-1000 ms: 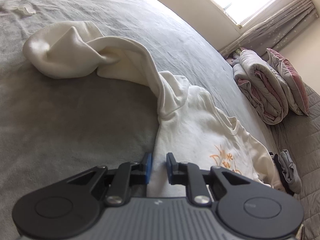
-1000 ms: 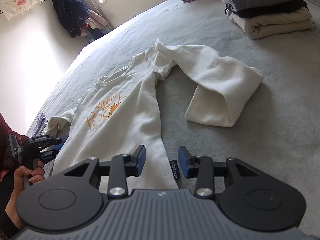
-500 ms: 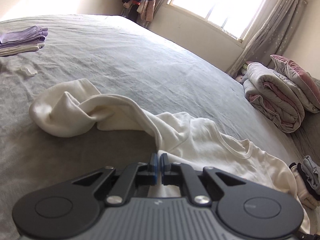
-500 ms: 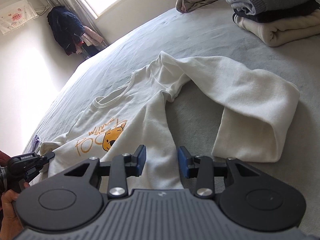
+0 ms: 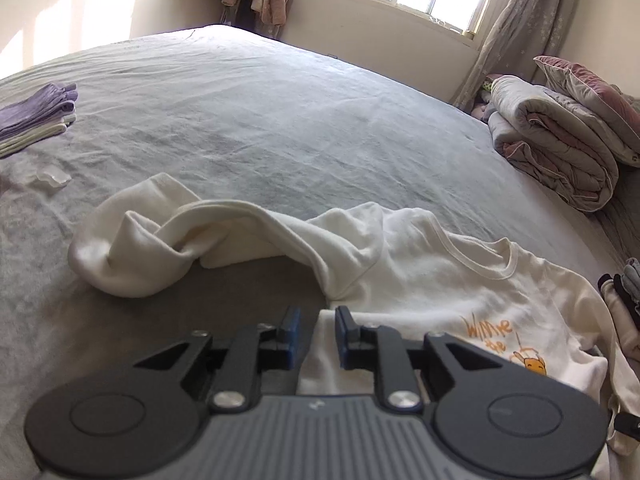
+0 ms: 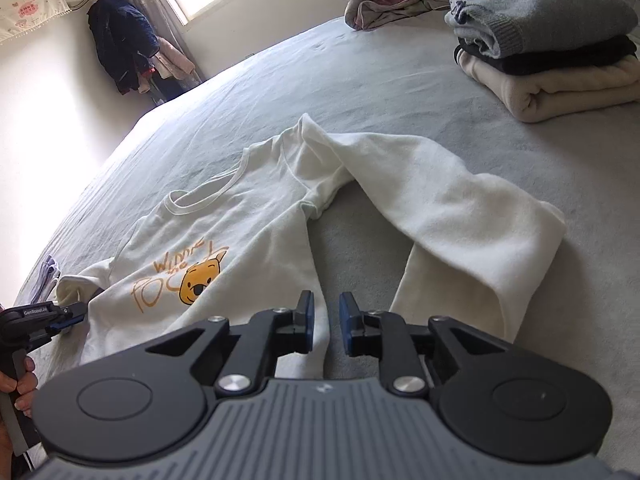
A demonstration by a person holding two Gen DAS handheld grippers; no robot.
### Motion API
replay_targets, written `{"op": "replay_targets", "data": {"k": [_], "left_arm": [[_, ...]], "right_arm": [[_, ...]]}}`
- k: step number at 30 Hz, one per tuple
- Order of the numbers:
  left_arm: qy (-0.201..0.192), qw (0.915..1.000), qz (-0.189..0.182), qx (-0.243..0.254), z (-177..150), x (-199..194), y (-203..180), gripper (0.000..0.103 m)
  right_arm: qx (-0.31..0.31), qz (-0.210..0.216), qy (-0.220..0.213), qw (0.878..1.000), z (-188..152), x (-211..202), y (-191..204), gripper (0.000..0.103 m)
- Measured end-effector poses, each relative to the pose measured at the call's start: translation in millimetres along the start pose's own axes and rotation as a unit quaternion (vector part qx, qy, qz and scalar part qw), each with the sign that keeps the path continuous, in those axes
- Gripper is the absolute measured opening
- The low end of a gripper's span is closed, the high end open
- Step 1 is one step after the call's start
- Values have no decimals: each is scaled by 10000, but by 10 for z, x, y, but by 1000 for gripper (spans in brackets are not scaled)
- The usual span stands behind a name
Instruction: Fold clothes
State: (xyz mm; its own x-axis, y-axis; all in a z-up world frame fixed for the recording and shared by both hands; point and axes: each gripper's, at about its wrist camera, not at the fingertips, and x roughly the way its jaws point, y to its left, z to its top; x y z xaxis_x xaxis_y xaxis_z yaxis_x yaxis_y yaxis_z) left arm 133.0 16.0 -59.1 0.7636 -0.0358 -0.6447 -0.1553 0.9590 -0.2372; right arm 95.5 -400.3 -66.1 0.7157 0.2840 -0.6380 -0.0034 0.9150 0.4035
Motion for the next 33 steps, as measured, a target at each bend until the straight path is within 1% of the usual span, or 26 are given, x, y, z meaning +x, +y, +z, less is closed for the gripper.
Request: {"op": "replay_targets", "data": {"k": [1, 3, 8, 12, 14, 16, 19, 23, 26, 31, 33], "left_arm": [[-51, 9999, -2, 122, 49, -24, -15, 30], [-115, 9994, 1, 340, 164, -1, -47, 32], [-168, 9968, 97, 775, 435, 213, -112, 42], [-15, 9942, 224, 1048, 670, 519, -140, 45], [142, 9934, 238, 1115, 779, 700, -137, 48], [261, 9928, 204, 1155, 862, 860, -133, 49], [412, 9921, 120, 1177, 942, 1069, -117, 57], [632, 9923, -122, 1058, 965, 1254, -72, 58], [834, 9907, -291, 1039, 943, 1342, -51, 58], [949, 9887, -309, 1121, 876, 1332, -132, 57], [995, 9878, -316, 1154, 850, 1328, -164, 47]], "right_arm": [[-30, -14, -37, 10000, 46, -1, 1, 28], [-109, -69, -91, 9999, 141, 24, 11, 34], [-510, -236, -189, 9982, 413, 187, 107, 34], [-767, -281, -320, 9961, 654, 360, 215, 34], [-868, -319, -376, 9950, 768, 476, 261, 36], [-975, -388, -422, 9936, 860, 594, 284, 40], [-1131, -553, -390, 9913, 962, 795, 280, 40], [-1212, -737, -320, 9894, 1033, 994, 210, 40], [-1223, -835, -275, 9886, 1057, 1086, 163, 40], [-1208, -962, -166, 9879, 1063, 1247, 111, 40], [-1192, -1036, -147, 9873, 1060, 1317, 91, 40]]}}
